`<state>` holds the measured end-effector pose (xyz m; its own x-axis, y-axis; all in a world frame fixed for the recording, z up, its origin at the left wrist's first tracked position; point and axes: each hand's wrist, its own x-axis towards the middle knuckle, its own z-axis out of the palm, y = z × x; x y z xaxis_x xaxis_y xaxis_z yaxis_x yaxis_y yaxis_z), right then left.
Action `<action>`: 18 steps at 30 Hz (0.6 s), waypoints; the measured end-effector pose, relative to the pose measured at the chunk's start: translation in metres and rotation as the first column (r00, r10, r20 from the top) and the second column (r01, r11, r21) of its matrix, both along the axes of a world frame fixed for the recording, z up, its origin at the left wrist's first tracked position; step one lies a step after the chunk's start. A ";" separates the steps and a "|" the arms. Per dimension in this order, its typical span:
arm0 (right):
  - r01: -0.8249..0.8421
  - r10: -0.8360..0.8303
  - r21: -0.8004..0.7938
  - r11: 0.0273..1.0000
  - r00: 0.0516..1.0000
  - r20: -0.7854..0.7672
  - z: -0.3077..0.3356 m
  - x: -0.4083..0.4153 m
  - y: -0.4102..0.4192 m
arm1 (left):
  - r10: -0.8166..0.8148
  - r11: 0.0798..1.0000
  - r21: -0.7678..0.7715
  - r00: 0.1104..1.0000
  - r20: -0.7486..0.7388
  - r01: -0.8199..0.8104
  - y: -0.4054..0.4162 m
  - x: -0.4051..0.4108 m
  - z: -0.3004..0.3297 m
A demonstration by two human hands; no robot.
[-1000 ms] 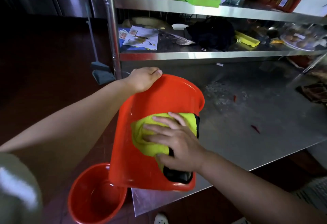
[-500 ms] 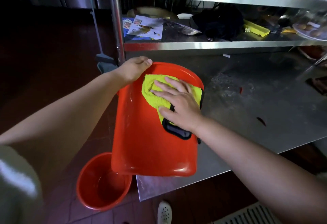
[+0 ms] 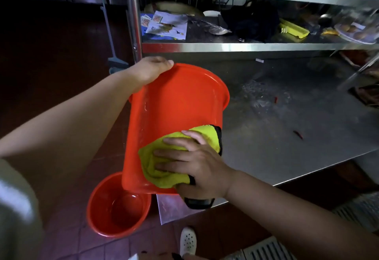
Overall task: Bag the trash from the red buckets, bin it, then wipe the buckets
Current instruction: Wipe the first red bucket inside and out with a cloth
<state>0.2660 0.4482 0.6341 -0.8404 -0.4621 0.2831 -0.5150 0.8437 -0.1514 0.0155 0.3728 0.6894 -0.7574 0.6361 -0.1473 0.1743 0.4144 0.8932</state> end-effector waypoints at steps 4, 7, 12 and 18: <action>0.105 -0.107 -0.081 0.991 0.994 -0.030 0.010 -0.036 0.015 | 0.046 0.995 0.085 0.999 0.026 -0.048 -0.009 -0.008 -0.009; 0.258 -0.261 -0.106 0.960 0.965 -0.015 0.027 -0.077 0.043 | 0.059 0.985 0.159 0.997 0.056 -0.067 -0.013 -0.008 -0.015; 0.441 -0.435 -0.179 0.879 0.897 0.074 0.040 -0.120 0.064 | 0.087 0.977 0.184 0.988 0.129 -0.110 -0.024 -0.005 -0.019; 0.361 -0.360 -0.077 0.930 0.933 0.017 0.029 -0.084 0.026 | 0.077 0.967 0.229 0.986 0.147 -0.110 -0.049 0.000 -0.026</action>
<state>0.1815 0.4742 0.6633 -0.9471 -0.1047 0.3034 -0.1778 0.9582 -0.2243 0.0155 0.3243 0.6636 -0.7986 0.5923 -0.1072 0.0151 0.1978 0.9801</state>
